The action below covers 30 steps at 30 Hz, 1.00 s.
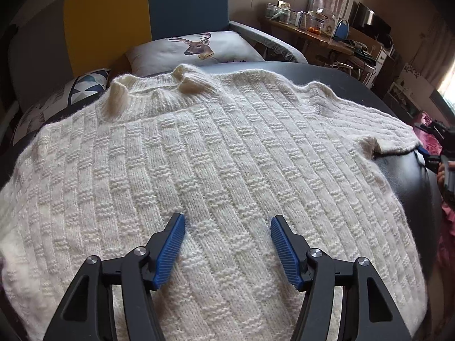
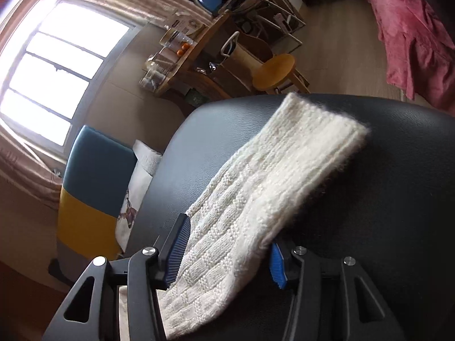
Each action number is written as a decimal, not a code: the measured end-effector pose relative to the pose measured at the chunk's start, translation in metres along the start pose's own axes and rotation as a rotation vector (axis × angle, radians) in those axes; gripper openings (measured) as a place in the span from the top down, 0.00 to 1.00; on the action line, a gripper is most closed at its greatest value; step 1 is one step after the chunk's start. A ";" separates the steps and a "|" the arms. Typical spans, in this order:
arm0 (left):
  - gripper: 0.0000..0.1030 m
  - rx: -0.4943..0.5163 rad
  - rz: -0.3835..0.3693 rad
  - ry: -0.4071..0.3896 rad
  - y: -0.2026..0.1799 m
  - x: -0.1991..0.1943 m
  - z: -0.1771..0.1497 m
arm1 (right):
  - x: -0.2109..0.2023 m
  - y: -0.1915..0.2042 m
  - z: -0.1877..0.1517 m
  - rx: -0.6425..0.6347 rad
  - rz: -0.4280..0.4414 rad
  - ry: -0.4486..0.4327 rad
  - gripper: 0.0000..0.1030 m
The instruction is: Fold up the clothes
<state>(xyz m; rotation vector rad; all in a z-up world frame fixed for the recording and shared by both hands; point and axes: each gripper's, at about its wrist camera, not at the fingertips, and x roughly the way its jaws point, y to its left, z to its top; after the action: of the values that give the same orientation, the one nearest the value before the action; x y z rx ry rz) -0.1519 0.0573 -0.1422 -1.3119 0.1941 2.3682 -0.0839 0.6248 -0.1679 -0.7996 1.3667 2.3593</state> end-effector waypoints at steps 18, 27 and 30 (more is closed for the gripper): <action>0.25 -0.082 -0.057 0.059 0.000 -0.013 0.017 | -0.001 0.091 -0.031 -0.456 -0.057 0.019 0.94; 0.26 -0.281 -0.436 0.136 -0.029 -0.006 0.081 | 0.052 0.155 -0.133 -0.800 -0.014 0.255 0.94; 0.27 -0.321 -0.573 0.188 -0.056 0.011 0.108 | 0.053 0.157 -0.141 -0.801 -0.010 0.265 0.93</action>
<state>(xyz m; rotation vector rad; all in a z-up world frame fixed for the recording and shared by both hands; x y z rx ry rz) -0.2168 0.1451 -0.0877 -1.4876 -0.4677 1.8352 -0.1622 0.4231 -0.1458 -1.3440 0.4237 2.8724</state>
